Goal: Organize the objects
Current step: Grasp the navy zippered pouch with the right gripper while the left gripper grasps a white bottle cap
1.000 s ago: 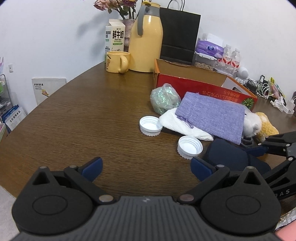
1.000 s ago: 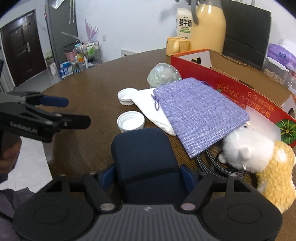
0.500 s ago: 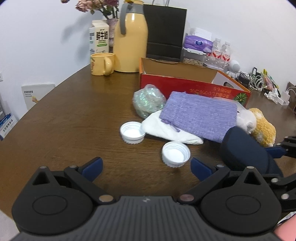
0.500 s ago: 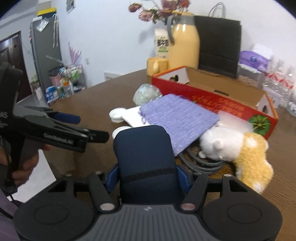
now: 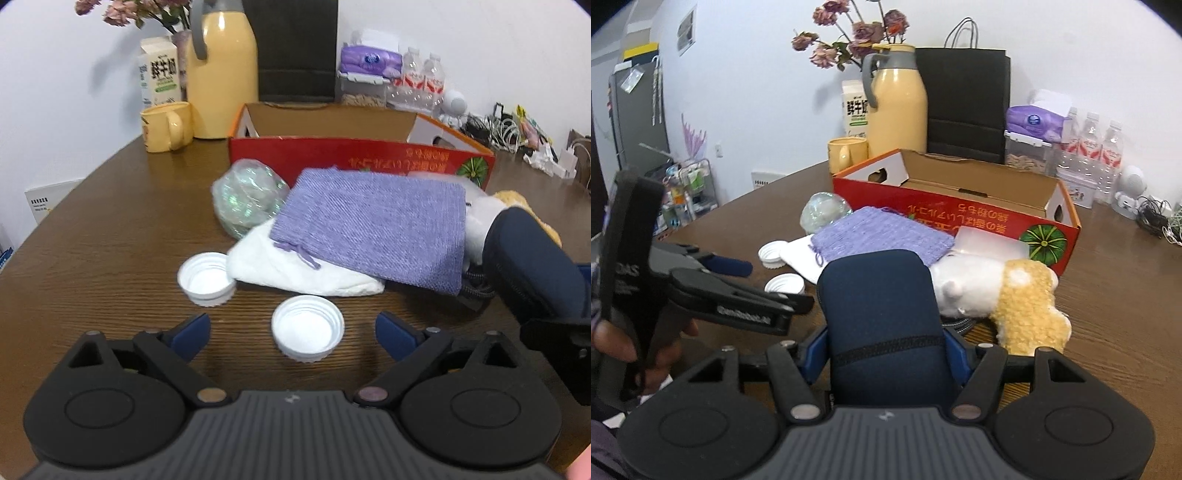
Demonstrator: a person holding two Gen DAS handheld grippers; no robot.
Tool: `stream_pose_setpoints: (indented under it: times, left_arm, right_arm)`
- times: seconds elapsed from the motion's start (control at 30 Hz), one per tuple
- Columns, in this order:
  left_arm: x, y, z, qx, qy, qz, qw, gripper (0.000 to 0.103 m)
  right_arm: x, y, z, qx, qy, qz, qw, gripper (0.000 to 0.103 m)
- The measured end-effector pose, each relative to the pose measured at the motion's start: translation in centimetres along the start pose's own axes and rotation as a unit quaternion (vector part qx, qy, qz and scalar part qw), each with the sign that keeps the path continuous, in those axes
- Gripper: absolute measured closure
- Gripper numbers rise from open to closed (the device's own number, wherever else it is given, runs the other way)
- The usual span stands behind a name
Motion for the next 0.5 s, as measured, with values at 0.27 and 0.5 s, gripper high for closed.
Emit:
stream_pose_setpoints:
  times: [0.27,0.5]
  left_arm:
    - [-0.1,0.3,-0.2,0.014,0.017,0.011,0.9997,0.062]
    - [-0.6,2.0,-1.4,0.039,0.024,0.013,0.9988,0.062]
  right_arm:
    - [0.1,-0.2,0.1,0.008,-0.019,0.003,1.0,0.04]
    - [-0.4,0.0,-0.6,0.019,-0.018,-0.002,1.0,0.04]
Point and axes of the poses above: each gripper's, at about its wrist camera, not at the fingertips, and y roughly against the way its jaws point, x to its right, z to its underside, the point moved 8 cm from there along -y, roughly the way its jaws point, and after that the axes turned 10 degrees about -y, right-handed, at the moved point
